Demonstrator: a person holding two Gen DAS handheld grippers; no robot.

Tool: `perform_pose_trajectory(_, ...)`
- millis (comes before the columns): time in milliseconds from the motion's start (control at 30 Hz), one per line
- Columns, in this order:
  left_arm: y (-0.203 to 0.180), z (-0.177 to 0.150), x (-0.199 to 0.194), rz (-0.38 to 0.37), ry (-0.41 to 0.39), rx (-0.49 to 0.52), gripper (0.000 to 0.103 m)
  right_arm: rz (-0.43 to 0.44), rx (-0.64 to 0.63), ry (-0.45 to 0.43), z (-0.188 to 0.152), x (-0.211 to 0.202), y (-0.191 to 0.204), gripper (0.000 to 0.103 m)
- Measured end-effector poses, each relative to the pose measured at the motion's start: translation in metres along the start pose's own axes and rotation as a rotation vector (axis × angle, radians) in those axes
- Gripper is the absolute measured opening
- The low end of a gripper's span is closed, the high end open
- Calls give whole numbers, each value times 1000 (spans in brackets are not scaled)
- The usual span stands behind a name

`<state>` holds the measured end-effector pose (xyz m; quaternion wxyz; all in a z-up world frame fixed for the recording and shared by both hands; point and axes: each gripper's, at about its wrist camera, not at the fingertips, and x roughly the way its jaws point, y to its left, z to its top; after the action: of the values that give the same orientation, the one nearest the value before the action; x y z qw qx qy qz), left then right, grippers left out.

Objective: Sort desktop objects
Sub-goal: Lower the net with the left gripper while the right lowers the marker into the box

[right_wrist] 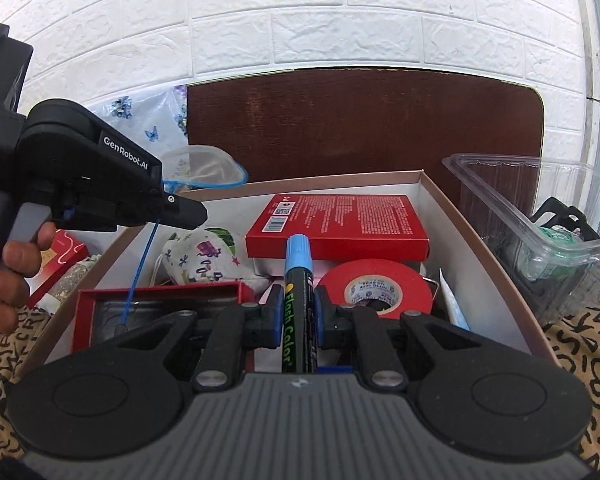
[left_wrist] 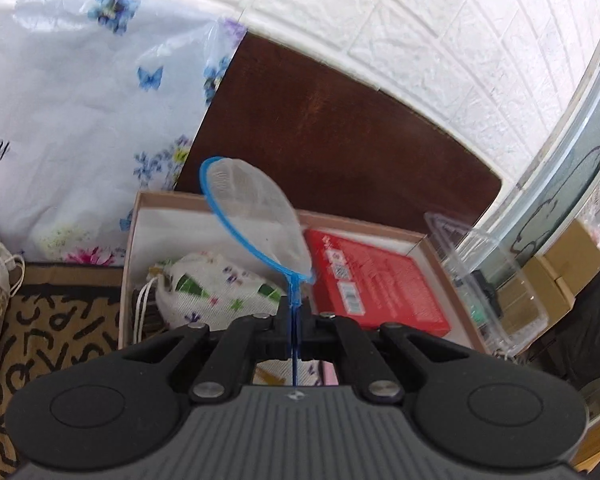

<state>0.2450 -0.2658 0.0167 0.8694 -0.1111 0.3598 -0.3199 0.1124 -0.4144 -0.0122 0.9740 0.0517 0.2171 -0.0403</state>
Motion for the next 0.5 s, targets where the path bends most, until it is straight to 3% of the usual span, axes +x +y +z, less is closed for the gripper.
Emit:
perform_pose_trajectory(200, 10, -19, -2, -21, 28, -9, 0, 5, 1, 8, -6, 0, 0, 14)
perform_pose_trajectory(300, 13, -21, -4, -16, 25, -18, 8, 12, -1, 6, -7, -2, 2, 14)
perform_pose_trajectory(333, 13, -21, -5, -11, 25, -23, 21, 11, -2, 3, -8, -3, 2, 14)
perform_pose_trajectory(367, 14, -21, -7, -5, 23, -28, 42, 10, -5, -1, -8, -3, 3, 14)
perform_pose_trajectory(400, 14, -21, -9, -17, 15, -29, 42, 8, -6, 0, -9, -4, 3, 15)
perform_pose_trajectory(500, 9, -22, -16, -64, 9, -22, 62, 14, -5, -5, -10, -9, 3, 19)
